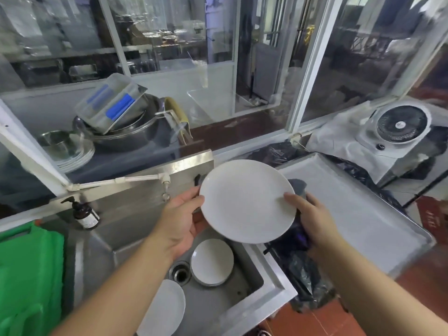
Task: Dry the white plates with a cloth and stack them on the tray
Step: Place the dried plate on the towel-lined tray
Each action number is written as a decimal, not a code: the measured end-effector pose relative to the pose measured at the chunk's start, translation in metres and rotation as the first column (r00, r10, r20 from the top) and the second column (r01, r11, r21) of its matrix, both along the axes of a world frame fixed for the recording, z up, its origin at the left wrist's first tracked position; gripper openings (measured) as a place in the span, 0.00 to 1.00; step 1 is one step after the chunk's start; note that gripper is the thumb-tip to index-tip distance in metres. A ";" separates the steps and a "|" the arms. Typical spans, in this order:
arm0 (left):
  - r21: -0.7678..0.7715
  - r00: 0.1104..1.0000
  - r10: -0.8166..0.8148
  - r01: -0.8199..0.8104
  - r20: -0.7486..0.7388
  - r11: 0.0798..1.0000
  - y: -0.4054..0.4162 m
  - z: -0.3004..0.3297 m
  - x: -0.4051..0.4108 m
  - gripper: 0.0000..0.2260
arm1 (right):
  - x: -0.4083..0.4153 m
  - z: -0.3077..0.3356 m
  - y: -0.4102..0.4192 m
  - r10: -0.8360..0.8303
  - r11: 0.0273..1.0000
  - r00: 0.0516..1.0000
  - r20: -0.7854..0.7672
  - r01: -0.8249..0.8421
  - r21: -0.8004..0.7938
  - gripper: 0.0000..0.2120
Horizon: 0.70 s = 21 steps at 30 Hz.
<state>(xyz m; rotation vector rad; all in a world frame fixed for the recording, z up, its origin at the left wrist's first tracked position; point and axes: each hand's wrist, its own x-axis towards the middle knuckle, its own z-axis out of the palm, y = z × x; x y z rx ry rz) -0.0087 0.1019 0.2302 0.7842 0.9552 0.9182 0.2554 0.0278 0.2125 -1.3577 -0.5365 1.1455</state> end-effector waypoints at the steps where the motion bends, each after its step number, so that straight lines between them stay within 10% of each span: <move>1: 0.001 1.000 -0.020 0.020 -0.003 1.000 -0.001 -0.002 0.005 0.16 | 0.005 0.000 -0.005 -0.025 1.000 0.999 0.033 0.025 0.007 0.14; 6: -0.027 0.994 -0.104 0.103 -0.021 0.994 0.002 -0.010 0.037 0.15 | 0.040 0.000 -0.029 -0.047 0.999 0.996 0.081 0.048 -0.008 0.03; 21: -0.254 0.966 -0.224 0.185 -0.132 0.949 0.038 -0.073 0.219 0.15 | 0.216 -0.078 -0.017 -0.179 0.935 0.958 0.223 0.236 -0.265 0.11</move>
